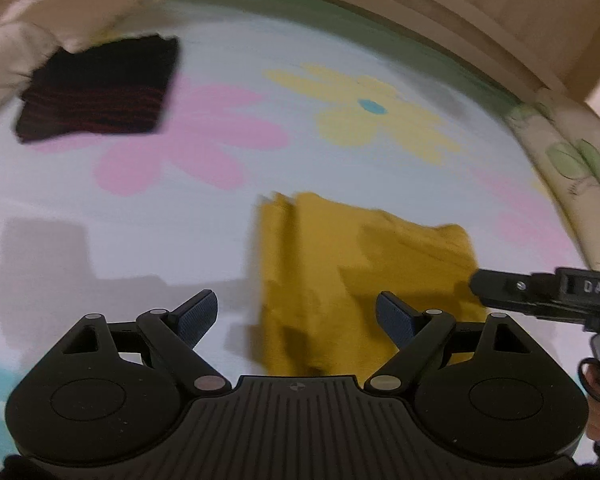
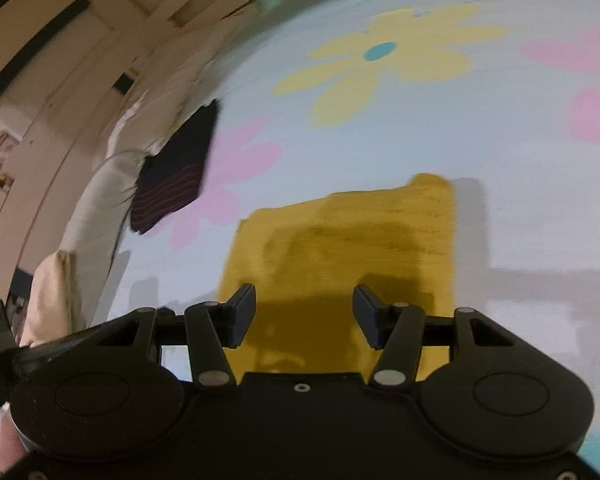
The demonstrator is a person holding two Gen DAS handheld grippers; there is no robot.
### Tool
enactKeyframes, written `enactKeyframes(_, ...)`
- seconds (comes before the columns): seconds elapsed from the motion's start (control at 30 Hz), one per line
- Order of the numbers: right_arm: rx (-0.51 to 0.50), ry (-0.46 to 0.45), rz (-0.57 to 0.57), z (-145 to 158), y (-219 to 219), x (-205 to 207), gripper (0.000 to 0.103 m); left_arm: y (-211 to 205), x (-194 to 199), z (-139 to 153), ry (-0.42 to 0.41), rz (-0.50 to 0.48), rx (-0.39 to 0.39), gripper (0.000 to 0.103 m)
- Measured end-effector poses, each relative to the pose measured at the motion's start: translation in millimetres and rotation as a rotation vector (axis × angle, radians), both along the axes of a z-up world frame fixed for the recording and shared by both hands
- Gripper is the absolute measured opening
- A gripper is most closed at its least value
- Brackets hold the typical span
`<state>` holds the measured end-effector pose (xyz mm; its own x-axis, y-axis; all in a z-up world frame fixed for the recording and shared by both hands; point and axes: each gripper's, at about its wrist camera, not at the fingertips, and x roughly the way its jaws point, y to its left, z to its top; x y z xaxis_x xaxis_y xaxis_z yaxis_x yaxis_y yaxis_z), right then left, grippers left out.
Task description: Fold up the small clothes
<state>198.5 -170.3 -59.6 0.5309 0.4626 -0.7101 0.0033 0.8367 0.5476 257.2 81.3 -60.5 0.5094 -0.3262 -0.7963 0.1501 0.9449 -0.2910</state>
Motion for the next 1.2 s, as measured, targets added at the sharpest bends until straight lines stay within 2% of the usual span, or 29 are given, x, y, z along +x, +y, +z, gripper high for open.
enactKeyframes(0.17, 0.002, 0.01, -0.018, -1.5, -12.1, -3.9, 0.061, -12.6, 1.8, -14.6, 0.076, -0.03, -0.07, 0.087)
enactKeyframes(0.4, 0.004, 0.003, 0.001, -1.1, -22.7, -6.3, 0.062, -8.8, 3.2, -30.8, 0.122, -0.008, -0.058, 0.087)
enactKeyframes(0.5, 0.011, -0.002, 0.0, -1.1, -28.9, -7.3, 0.065, -7.6, 5.3, -37.7, 0.147, 0.004, -0.106, 0.086)
enactKeyframes(0.73, 0.024, -0.004, -0.007, -1.2, -41.6, -9.4, 0.065, -13.8, 7.6, -32.3, 0.095, -0.013, -0.156, 0.086)
enactKeyframes(0.97, 0.036, -0.002, -0.014, -4.1, -52.8, -11.6, 0.069, -16.0, 11.9, -39.7, 0.13, 0.011, -0.134, 0.086)
enactKeyframes(1.07, 0.033, -0.001, -0.005, -4.0, -54.5, -11.5, 0.07, -13.6, 11.4, -23.5, 0.071, 0.025, -0.136, 0.086)
enactKeyframes(1.13, 0.033, -0.006, -0.006, -2.7, -56.4, -12.5, 0.07, -10.2, 11.3, -15.5, 0.035, 0.023, -0.165, 0.086)
enactKeyframes(1.2, 0.044, -0.008, -0.016, -2.1, -59.7, -13.3, 0.07, -7.0, 13.4, -17.9, 0.059, 0.019, -0.206, 0.086)
